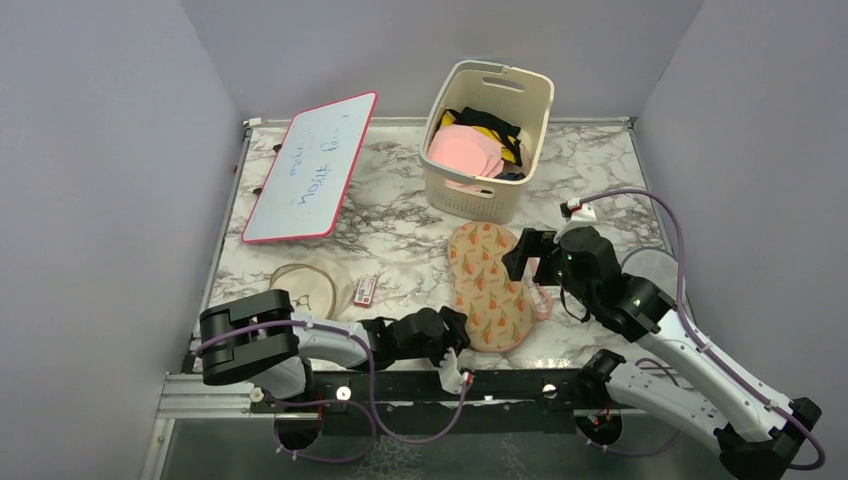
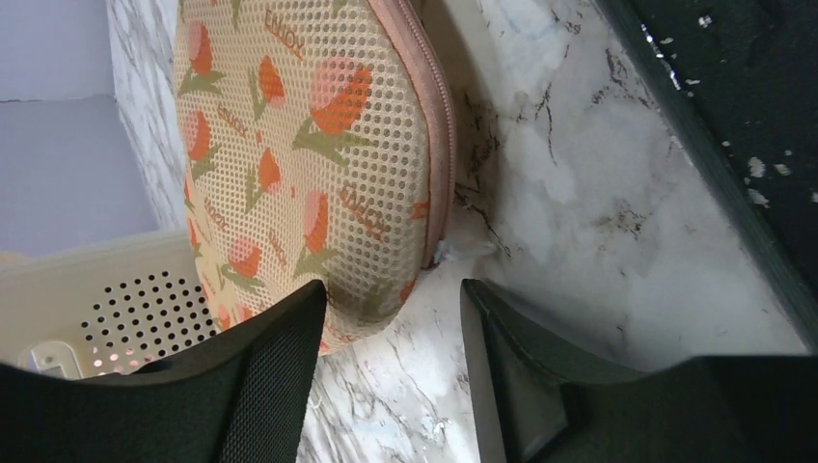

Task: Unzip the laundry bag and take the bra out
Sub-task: Pick up the laundry bag at the center of the board.

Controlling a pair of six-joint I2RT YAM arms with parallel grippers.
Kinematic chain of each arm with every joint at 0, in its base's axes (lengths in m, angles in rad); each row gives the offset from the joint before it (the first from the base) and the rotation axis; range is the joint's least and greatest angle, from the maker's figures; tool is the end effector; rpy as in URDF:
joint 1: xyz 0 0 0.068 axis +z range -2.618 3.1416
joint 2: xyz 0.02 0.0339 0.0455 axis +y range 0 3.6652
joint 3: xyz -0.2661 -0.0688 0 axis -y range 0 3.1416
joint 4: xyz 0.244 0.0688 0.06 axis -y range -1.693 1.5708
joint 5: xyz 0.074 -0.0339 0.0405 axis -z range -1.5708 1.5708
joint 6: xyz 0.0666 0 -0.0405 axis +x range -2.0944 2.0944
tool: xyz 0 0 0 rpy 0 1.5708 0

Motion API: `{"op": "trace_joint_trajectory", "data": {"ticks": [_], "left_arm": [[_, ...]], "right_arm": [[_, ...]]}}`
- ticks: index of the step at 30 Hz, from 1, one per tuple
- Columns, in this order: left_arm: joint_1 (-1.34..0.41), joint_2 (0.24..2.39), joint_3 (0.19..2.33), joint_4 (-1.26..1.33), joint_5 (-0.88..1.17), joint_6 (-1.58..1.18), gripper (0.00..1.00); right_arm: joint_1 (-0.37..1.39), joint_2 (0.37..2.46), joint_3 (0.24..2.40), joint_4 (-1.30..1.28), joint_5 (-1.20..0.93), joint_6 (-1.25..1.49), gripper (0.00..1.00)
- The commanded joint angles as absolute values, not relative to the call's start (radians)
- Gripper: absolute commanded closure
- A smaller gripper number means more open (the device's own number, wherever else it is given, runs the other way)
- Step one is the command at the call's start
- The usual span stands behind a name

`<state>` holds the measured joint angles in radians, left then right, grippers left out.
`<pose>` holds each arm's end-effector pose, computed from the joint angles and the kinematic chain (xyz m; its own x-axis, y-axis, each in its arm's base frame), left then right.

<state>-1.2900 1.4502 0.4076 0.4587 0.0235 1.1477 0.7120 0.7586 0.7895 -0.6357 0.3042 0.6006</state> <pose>0.0761 -0.2695 0.1197 0.8181 0.4529 -0.3544 0.5359 -0.3770 0.7554 0.1508 0.1038 0.2859 -0.6020 0.1927 -0.7749 -0.1171 0.9386 0.3244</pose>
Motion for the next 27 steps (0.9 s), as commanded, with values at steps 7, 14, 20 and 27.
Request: {"op": "trace_joint_trajectory", "data": {"ticks": [7, 14, 20, 27], "left_arm": [[-1.319, 1.474, 0.446, 0.488, -0.027, 1.145, 0.85], [-1.324, 1.39, 0.589, 0.168, 0.004, 0.959, 0.97], [-1.324, 1.326, 0.672, -0.006, 0.003, 0.773, 1.0], [-1.238, 1.288, 0.736, -0.075, -0.045, 0.553, 1.0]], "right_arm": [[0.712, 0.794, 0.769, -0.596, 0.263, 0.588, 0.0], [0.71, 0.837, 0.755, -0.57, 0.181, 0.565, 0.0], [0.712, 0.924, 0.756, -0.569, 0.118, 0.544, 0.0], [0.711, 0.98, 0.788, -0.514, 0.073, 0.567, 0.01]]}}
